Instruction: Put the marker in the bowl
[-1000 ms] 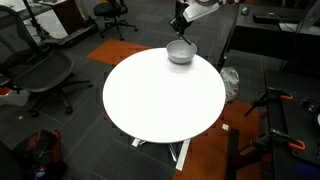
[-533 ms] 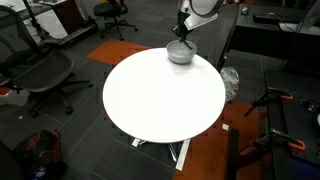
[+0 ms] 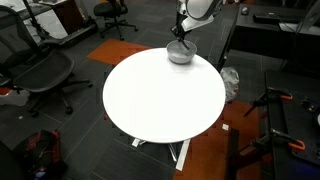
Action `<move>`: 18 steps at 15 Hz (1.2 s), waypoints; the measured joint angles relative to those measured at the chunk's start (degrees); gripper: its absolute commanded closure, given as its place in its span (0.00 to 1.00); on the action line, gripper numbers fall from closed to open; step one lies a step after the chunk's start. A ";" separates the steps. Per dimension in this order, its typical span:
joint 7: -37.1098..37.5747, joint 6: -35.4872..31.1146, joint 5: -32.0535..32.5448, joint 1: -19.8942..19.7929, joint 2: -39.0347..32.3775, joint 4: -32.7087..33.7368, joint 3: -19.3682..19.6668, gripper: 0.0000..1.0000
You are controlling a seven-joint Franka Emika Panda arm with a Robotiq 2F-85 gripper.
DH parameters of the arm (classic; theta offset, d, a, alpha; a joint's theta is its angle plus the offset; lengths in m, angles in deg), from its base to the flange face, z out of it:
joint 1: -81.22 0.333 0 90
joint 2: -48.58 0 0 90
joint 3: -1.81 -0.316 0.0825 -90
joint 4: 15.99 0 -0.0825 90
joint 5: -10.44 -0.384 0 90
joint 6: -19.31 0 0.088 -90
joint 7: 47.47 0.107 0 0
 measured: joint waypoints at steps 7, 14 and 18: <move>0.00 0.00 -3.18 0.00 -2.64 3.91 -0.03 0.03; 0.00 0.00 -3.82 0.00 -2.83 4.61 -0.09 0.00; 0.00 0.00 -3.88 0.06 -2.98 4.60 -0.07 0.00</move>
